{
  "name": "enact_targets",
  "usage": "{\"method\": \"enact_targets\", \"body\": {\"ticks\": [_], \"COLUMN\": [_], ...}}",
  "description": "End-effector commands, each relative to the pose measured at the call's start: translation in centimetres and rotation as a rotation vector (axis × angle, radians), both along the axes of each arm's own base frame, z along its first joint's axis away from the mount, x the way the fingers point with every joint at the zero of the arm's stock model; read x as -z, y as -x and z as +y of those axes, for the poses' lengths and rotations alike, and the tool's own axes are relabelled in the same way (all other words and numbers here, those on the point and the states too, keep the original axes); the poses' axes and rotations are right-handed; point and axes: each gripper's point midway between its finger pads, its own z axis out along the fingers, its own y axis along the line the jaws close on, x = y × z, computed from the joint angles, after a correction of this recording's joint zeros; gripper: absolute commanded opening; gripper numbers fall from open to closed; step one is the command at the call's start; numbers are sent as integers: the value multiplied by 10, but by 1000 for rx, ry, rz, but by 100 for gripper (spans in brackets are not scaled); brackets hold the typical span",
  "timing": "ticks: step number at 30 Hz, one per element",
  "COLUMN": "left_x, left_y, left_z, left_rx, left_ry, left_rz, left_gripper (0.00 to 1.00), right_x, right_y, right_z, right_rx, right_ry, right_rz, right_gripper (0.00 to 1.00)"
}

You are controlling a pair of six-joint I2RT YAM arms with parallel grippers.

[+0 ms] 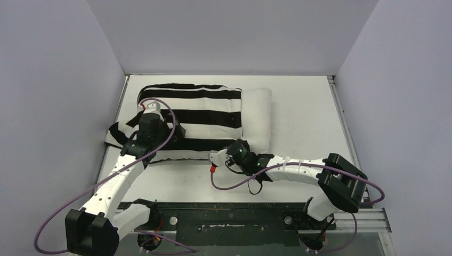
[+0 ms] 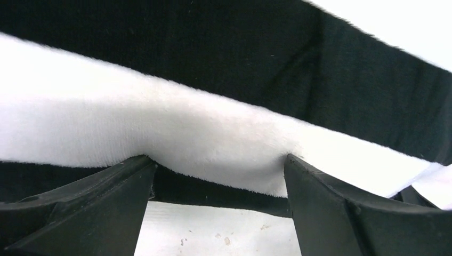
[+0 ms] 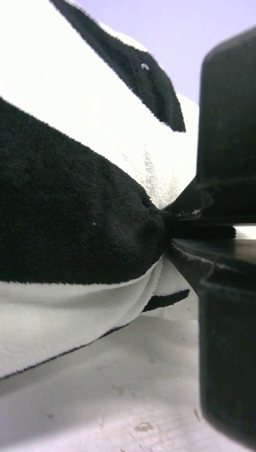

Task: Put the pillow into the pillowcase
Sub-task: Stuff the pillow into the pillowcase.

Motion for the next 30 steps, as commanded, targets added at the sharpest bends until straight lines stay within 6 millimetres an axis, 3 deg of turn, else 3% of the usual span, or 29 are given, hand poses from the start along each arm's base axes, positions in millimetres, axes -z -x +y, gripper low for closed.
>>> {"method": "enact_targets", "body": {"ticks": [1,6,12,15,17,19,21,23,25,27,30], "left_x": [-87,-184,-273,-312,-333,-347,-349,-325,-289,-255,-211], "left_y": [-29,-28,-5,7,13,15,13,3,-7,-18,-22], "left_z": [22,29,30,21,16,7,-4,-18,-34,-50,-79], "left_rx": [-38,1,42,96,126,180,247,324,400,451,534], "left_ry": [-127,-213,-221,-184,-167,-162,-160,-147,-117,-73,-26], "left_rz": [-199,-375,-504,-560,-593,-621,-631,-583,-513,-478,-437], "left_gripper": [89,89,84,84,82,79,77,75,73,69,67], "right_x": [-36,-111,-246,-307,-322,-314,-282,-233,-194,-173,-170], "right_y": [1,19,58,69,52,24,-3,-27,-42,-51,-52], "right_z": [29,66,97,90,68,38,10,-16,-35,-49,-52], "right_rx": [30,113,61,5,62,182,323,484,563,595,567], "right_ry": [-152,-488,-986,-1229,-1396,-1528,-1598,-1600,-1594,-1591,-1588], "right_rz": [3,91,350,495,612,716,785,827,869,841,811], "right_gripper": [0,0,0,0,0,0,0,0,0,0,0]}}
